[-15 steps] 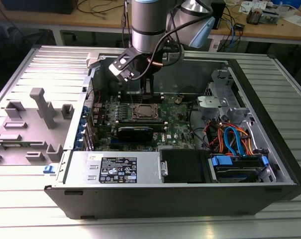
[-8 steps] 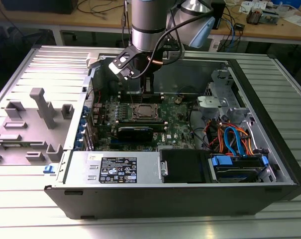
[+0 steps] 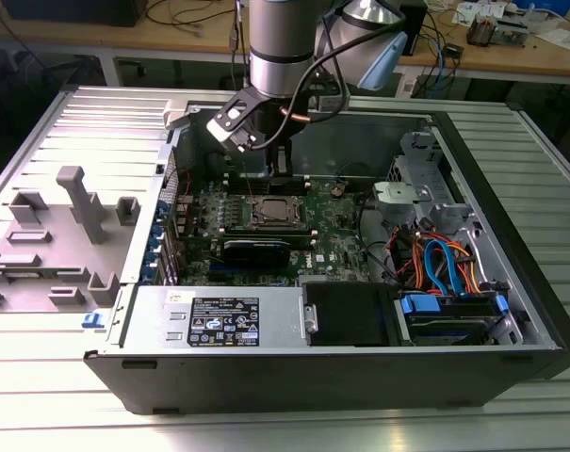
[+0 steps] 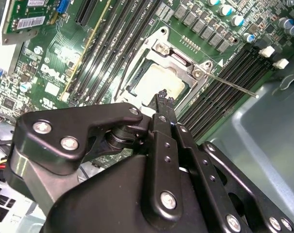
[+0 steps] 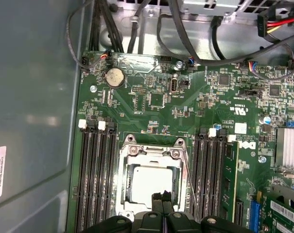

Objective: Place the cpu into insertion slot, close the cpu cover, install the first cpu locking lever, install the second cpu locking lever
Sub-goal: 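Install the first cpu locking lever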

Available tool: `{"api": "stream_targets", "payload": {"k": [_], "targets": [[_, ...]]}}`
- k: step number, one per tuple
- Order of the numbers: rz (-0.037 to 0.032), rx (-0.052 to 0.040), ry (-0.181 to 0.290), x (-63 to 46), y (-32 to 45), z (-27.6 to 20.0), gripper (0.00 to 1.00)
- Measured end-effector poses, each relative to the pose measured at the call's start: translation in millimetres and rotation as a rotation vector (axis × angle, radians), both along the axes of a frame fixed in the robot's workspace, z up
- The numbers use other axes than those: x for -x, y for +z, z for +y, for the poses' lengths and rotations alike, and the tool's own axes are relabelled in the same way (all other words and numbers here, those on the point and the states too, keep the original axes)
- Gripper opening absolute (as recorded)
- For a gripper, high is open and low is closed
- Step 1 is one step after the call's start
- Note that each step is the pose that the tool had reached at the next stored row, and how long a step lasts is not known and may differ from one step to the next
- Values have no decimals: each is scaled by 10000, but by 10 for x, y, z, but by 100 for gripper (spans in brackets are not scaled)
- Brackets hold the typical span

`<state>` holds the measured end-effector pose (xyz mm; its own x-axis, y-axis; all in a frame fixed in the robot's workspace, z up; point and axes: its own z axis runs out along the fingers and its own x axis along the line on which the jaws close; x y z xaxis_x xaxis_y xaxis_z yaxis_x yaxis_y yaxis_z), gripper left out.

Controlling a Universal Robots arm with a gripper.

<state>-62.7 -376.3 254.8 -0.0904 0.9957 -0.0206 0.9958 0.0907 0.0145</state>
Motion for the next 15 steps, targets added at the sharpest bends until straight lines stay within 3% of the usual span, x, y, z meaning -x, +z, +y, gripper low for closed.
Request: {"api": "stream_targets", "payload": {"k": [6,15], "targets": [[-1,-1,829,0,0,0,11],[0,0,1359,0,0,0,11]]}}
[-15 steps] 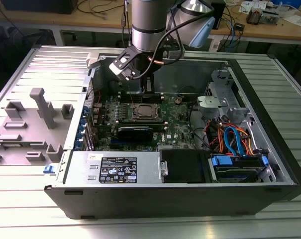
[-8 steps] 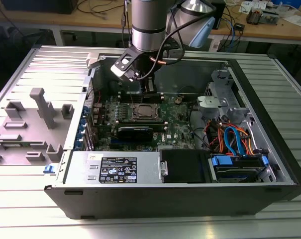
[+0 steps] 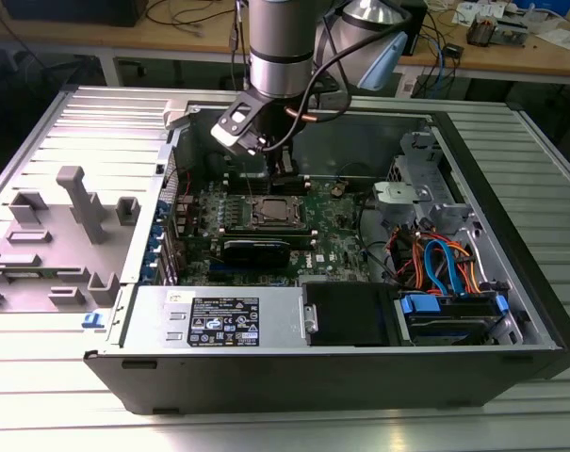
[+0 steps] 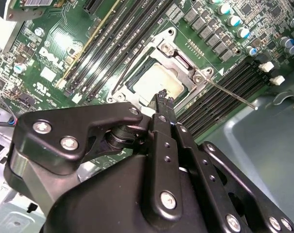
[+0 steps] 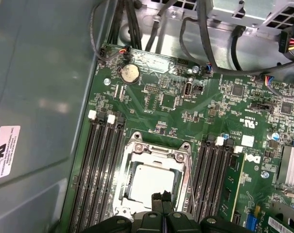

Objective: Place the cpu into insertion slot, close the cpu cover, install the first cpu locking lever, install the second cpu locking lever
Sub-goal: 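Install the first cpu locking lever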

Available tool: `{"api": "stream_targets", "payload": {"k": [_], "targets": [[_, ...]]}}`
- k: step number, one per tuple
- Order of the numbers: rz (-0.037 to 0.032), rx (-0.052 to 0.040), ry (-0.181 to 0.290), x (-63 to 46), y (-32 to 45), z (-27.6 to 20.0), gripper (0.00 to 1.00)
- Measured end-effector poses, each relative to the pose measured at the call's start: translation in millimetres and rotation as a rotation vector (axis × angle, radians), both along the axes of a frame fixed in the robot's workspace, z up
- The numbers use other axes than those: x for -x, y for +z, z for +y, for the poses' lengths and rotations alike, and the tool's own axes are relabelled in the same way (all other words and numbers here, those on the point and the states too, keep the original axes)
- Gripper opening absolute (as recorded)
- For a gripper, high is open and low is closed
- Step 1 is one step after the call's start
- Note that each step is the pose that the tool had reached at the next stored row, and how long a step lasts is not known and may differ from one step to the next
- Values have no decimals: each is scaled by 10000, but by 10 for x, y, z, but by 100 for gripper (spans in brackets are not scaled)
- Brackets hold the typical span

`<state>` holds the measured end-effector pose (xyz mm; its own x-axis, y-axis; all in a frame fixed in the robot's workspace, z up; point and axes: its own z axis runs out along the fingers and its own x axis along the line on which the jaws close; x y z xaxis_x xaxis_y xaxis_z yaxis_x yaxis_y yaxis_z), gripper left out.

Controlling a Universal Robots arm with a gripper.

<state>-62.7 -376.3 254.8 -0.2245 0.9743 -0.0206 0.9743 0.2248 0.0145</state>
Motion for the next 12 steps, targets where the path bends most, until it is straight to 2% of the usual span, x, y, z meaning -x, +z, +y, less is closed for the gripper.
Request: {"api": "stream_targets", "payload": {"k": [4,10,12], "targets": [[-1,-1,329,0,0,0,11],[0,-3,388,0,0,0,11],[-1,-5,558,0,0,0,11]]}}
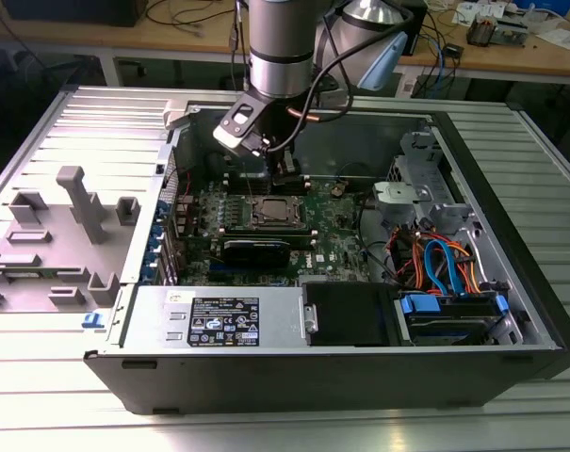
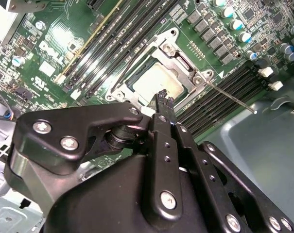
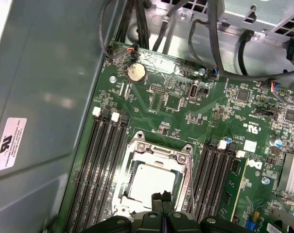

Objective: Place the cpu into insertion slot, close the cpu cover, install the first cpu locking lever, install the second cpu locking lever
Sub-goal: 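Install the first cpu locking lever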

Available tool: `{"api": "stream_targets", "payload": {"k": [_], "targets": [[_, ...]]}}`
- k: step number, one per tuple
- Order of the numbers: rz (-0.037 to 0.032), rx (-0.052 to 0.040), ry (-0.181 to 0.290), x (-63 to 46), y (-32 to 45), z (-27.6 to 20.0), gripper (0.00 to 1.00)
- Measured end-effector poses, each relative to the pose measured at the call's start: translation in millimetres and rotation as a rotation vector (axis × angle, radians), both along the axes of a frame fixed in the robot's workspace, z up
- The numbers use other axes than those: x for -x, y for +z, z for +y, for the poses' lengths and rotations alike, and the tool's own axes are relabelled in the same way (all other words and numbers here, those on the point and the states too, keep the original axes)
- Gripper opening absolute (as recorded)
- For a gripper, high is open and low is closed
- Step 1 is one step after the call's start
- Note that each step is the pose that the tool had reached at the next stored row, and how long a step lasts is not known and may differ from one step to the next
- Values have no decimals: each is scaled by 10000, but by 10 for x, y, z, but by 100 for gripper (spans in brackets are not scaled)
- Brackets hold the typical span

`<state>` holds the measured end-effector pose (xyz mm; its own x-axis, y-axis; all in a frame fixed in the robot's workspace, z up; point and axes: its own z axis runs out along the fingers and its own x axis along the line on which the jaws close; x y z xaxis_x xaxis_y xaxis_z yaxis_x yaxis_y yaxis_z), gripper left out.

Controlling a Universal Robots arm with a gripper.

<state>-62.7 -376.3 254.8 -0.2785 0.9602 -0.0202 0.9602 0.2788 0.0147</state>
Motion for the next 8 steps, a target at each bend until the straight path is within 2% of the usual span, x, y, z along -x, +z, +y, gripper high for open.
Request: {"api": "stream_targets", "payload": {"k": [3,8], "targets": [[1,1,406,0,0,0,11],[0,0,487,0,0,0,11]]}}
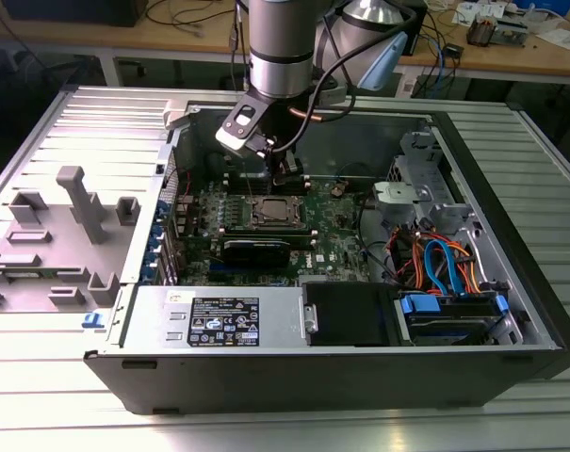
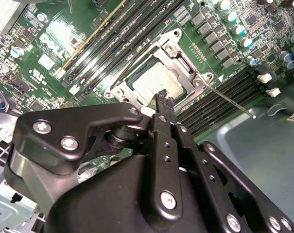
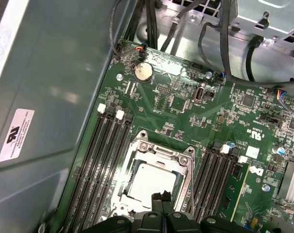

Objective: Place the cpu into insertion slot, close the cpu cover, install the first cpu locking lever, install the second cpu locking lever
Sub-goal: 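Install the first cpu locking lever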

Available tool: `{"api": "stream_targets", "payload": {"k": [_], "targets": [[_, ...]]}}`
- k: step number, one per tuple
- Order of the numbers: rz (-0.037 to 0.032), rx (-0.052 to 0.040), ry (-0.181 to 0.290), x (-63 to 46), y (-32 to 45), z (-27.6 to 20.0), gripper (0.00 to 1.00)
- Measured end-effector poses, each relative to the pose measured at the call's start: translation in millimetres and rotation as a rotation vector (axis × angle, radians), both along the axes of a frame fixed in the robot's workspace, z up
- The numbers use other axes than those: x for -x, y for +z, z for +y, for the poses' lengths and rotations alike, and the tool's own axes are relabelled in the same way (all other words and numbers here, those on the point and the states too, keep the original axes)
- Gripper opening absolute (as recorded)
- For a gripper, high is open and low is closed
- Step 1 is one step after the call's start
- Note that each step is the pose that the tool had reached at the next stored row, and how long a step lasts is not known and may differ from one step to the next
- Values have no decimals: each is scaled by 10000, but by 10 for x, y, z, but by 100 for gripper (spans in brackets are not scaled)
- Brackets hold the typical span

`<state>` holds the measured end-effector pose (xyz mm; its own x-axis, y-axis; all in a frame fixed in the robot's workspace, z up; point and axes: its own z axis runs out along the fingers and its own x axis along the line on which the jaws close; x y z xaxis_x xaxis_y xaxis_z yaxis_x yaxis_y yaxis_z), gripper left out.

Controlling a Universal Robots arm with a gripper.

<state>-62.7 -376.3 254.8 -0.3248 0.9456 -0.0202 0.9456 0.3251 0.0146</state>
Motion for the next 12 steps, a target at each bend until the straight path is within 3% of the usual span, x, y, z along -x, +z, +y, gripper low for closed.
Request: {"api": "stream_targets", "payload": {"k": [12], "targets": [[0,0,50,0,0,-2,11]]}}
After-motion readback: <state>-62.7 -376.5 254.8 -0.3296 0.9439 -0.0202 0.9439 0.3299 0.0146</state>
